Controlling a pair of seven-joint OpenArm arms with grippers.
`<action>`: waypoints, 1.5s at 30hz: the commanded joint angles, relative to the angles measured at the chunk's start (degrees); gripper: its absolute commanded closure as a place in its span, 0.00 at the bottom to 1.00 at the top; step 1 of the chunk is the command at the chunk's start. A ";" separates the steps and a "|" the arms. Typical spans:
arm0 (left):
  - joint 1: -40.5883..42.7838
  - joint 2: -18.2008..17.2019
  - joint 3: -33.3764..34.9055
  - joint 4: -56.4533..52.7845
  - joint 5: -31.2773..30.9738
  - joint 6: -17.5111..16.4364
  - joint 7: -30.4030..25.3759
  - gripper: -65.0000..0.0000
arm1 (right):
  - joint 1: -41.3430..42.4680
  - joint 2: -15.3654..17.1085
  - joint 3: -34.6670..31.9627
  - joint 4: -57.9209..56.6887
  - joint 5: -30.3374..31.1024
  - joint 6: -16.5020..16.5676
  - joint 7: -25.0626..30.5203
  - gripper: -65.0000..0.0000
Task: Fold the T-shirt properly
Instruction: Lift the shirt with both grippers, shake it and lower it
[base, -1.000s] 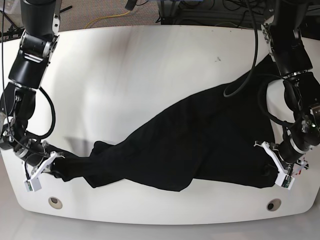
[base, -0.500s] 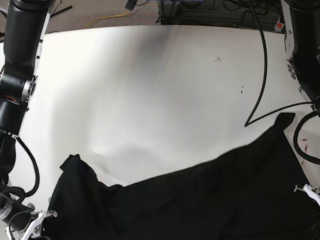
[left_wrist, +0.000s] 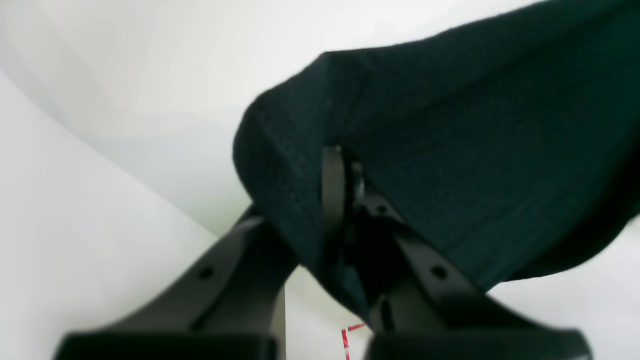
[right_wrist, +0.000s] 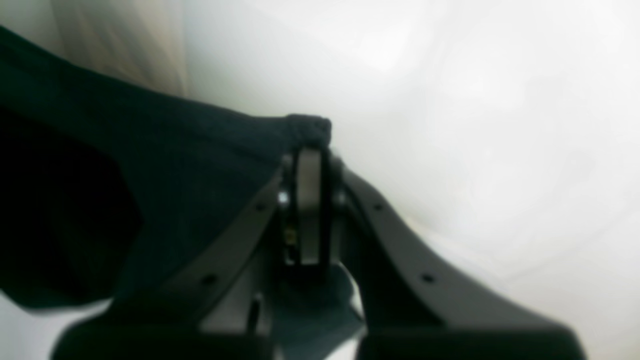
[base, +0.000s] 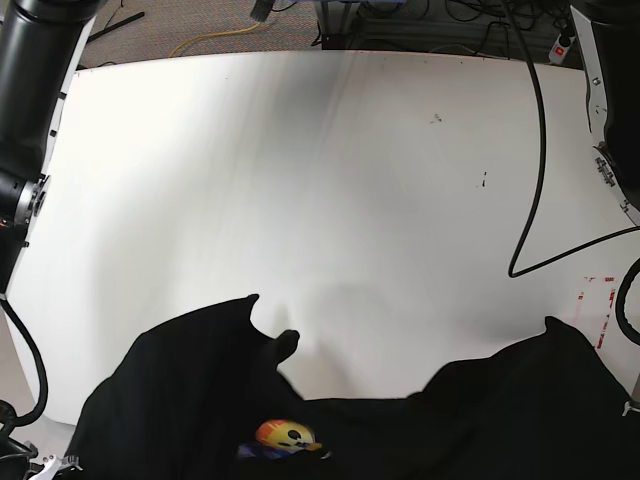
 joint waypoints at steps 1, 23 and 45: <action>-2.13 -1.45 -0.58 -0.29 2.07 0.85 -0.89 1.00 | 2.01 1.20 0.58 0.58 -1.54 -0.91 1.03 1.00; -9.52 -3.03 -0.40 -4.08 2.07 0.85 -0.98 1.00 | 8.69 1.64 -2.94 0.49 -1.90 -0.91 1.03 1.00; -5.56 -5.85 1.35 -4.08 1.46 0.59 -0.98 1.00 | 11.27 4.54 -11.12 -3.91 -1.46 -0.83 1.03 1.00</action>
